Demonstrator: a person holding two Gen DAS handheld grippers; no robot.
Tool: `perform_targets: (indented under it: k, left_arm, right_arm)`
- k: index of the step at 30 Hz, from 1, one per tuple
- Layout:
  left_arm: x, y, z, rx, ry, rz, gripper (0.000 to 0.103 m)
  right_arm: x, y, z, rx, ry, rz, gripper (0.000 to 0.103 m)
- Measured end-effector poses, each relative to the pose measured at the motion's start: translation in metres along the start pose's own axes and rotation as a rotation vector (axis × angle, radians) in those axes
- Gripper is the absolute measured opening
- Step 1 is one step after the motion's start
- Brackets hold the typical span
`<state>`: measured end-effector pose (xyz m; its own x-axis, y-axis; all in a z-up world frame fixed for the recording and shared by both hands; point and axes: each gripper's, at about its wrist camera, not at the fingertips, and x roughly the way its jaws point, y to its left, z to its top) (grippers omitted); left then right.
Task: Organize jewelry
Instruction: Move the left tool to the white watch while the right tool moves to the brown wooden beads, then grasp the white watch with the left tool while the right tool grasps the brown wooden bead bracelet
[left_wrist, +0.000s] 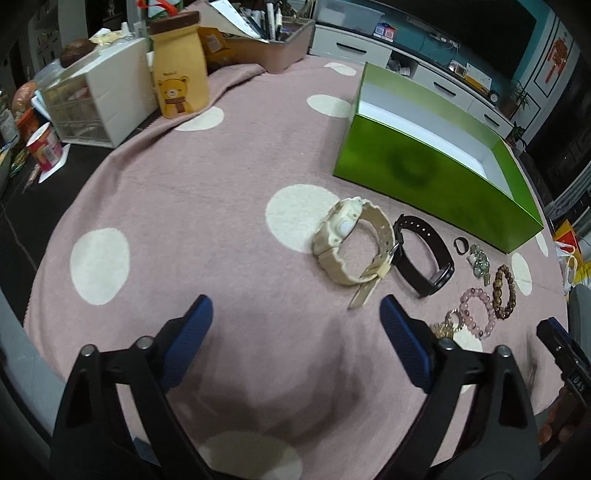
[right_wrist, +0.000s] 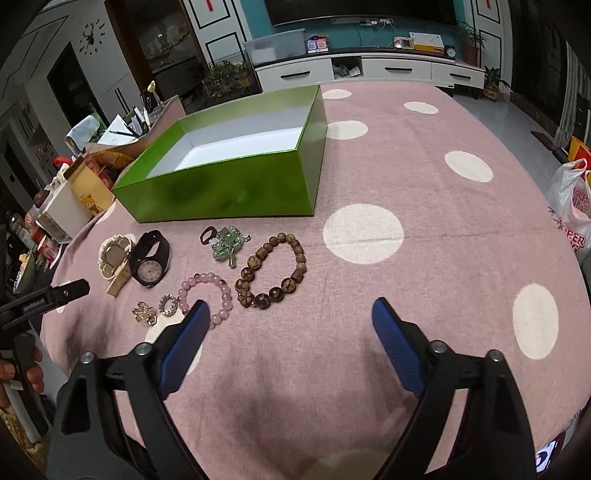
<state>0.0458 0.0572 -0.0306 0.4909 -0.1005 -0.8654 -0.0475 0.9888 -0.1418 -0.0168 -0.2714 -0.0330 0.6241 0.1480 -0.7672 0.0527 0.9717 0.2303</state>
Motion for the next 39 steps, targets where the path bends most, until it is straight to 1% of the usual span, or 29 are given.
perform_targets:
  k: [1,2,5,6,7,8,9,12,14,16,18,19,21,22,23,24,25,27,31,39]
  left_arm:
    - [0.003,-0.002,0.003,0.003,0.003,0.007,0.091]
    - [0.006,-0.005,0.007,0.006,0.007,0.017,0.089]
    - [0.015,-0.009,0.016,0.008,0.024,0.025,0.082]
    - [0.019,-0.010,0.020,0.011,0.036,0.030,0.079]
    - [0.022,-0.012,0.023,0.014,0.046,0.035,0.076]
    - [0.025,-0.012,0.025,0.016,0.055,0.036,0.072]
    - [0.029,-0.015,0.028,0.025,0.066,0.034,0.068]
    - [0.035,-0.020,0.032,0.041,0.087,0.040,0.060]
    - [0.040,-0.023,0.034,0.054,0.100,0.041,0.055]
    - [0.044,-0.025,0.037,0.064,0.106,0.044,0.051]
    - [0.048,-0.028,0.039,0.074,0.118,0.044,0.042]
    - [0.050,-0.030,0.039,0.082,0.116,0.051,0.041]
    - [0.052,-0.033,0.042,0.101,0.117,0.063,0.032]
    - [0.053,-0.035,0.043,0.108,0.119,0.065,0.030]
    - [0.054,-0.035,0.043,0.113,0.120,0.066,0.024]
    - [0.054,-0.037,0.044,0.121,0.122,0.067,0.021]
    - [0.055,-0.037,0.044,0.127,0.124,0.070,0.021]
    - [0.055,-0.038,0.045,0.143,0.128,0.075,0.019]
    - [0.055,-0.036,0.047,0.154,0.146,0.060,0.018]
    - [0.050,-0.034,0.042,0.187,0.184,0.038,0.018]
  right_arm:
    - [0.003,0.000,0.002,-0.002,0.001,-0.001,0.085]
    - [0.006,0.001,0.004,-0.005,0.004,-0.005,0.082]
    - [0.017,0.002,0.009,-0.014,0.022,-0.008,0.074]
    - [0.022,0.004,0.011,-0.019,0.030,-0.015,0.072]
    - [0.025,0.004,0.013,-0.022,0.035,-0.020,0.069]
    - [0.028,0.005,0.014,-0.025,0.040,-0.022,0.066]
    - [0.032,0.006,0.016,-0.032,0.045,-0.026,0.065]
    - [0.040,0.009,0.019,-0.050,0.056,-0.043,0.057]
    - [0.046,0.011,0.021,-0.064,0.068,-0.056,0.050]
    - [0.052,0.012,0.021,-0.072,0.078,-0.062,0.044]
    - [0.055,0.016,0.021,-0.098,0.071,-0.088,0.041]
    - [0.057,0.018,0.021,-0.111,0.069,-0.102,0.037]
    - [0.059,0.021,0.021,-0.138,0.065,-0.131,0.030]
    - [0.060,0.022,0.021,-0.150,0.063,-0.143,0.023]
    - [0.061,0.022,0.022,-0.154,0.062,-0.141,0.018]
    - [0.061,0.022,0.022,-0.155,0.061,-0.140,0.015]
    - [0.062,0.022,0.023,-0.159,0.060,-0.143,0.009]
    - [0.062,0.022,0.024,-0.161,0.058,-0.146,0.007]
    - [0.058,0.023,0.024,-0.169,0.056,-0.138,0.007]
    - [0.028,0.034,0.034,-0.207,-0.009,-0.110,0.007]
